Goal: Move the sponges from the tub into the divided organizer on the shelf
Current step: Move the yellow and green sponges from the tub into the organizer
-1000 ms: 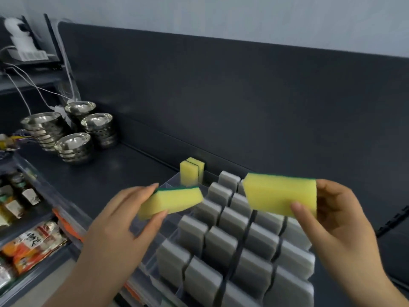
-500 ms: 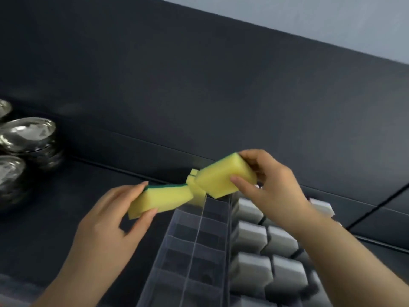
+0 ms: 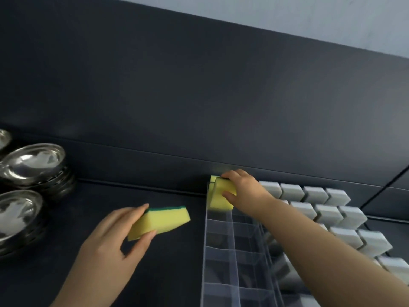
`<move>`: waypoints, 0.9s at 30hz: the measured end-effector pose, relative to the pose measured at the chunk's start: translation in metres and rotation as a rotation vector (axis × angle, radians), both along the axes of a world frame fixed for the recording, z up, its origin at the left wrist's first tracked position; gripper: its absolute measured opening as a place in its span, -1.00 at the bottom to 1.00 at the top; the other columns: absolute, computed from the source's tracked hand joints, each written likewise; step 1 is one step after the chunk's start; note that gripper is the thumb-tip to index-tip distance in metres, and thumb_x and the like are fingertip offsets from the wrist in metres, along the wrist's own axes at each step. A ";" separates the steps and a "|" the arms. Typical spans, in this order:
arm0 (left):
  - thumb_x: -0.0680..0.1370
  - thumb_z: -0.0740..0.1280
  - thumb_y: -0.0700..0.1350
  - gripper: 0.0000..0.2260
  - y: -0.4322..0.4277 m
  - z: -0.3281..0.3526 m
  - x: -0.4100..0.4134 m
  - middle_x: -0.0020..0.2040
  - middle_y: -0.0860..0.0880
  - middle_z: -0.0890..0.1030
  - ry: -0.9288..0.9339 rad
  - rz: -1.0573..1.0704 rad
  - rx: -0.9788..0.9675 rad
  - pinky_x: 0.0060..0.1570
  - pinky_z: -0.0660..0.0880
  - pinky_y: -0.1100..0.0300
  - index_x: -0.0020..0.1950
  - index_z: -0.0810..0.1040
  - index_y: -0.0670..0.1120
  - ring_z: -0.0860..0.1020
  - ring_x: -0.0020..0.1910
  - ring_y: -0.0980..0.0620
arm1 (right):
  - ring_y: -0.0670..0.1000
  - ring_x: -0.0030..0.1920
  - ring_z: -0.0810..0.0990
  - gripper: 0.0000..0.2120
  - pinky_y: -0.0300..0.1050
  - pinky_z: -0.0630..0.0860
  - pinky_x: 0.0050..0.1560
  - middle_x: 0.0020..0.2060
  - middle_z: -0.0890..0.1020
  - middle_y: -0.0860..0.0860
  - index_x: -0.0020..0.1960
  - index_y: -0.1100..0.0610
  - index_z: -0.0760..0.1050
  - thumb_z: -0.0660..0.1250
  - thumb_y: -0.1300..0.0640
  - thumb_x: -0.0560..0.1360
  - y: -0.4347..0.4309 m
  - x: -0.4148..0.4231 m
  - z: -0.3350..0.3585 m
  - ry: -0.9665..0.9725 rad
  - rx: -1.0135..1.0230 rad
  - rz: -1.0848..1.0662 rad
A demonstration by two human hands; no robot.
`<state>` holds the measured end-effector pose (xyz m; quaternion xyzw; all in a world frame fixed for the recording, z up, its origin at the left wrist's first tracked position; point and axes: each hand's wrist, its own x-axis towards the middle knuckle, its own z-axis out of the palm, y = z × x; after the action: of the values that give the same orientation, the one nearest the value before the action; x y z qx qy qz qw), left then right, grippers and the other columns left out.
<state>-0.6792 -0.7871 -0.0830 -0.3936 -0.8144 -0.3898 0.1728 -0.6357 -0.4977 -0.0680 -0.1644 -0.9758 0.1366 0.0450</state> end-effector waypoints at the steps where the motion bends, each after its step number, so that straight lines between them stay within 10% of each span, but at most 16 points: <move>1: 0.42 0.26 0.07 -0.62 -0.001 -0.001 -0.003 0.00 0.09 0.54 -0.002 -0.004 -0.004 0.04 0.27 0.57 0.13 0.59 -0.11 0.44 0.00 0.24 | 0.05 0.14 0.46 -0.54 -0.21 0.35 0.07 0.25 0.39 0.01 0.36 0.00 0.29 0.30 0.04 0.50 0.000 -0.002 -0.001 -0.001 -0.005 -0.012; 27: 0.38 0.50 -0.06 -0.63 0.019 -0.013 -0.037 0.02 0.11 0.53 -0.001 -0.105 -0.058 0.03 0.33 0.53 0.16 0.58 -0.07 0.45 0.01 0.24 | 0.06 0.19 0.34 -0.64 -0.02 0.47 0.04 0.16 0.40 0.03 0.24 0.10 0.33 0.30 0.02 0.50 -0.002 -0.007 -0.028 -0.157 0.319 0.138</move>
<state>-0.7167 -0.7676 -0.0957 -0.4403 -0.8038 -0.3747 0.1403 -0.6431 -0.4998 -0.0965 -0.0982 -0.9946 -0.0304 -0.0150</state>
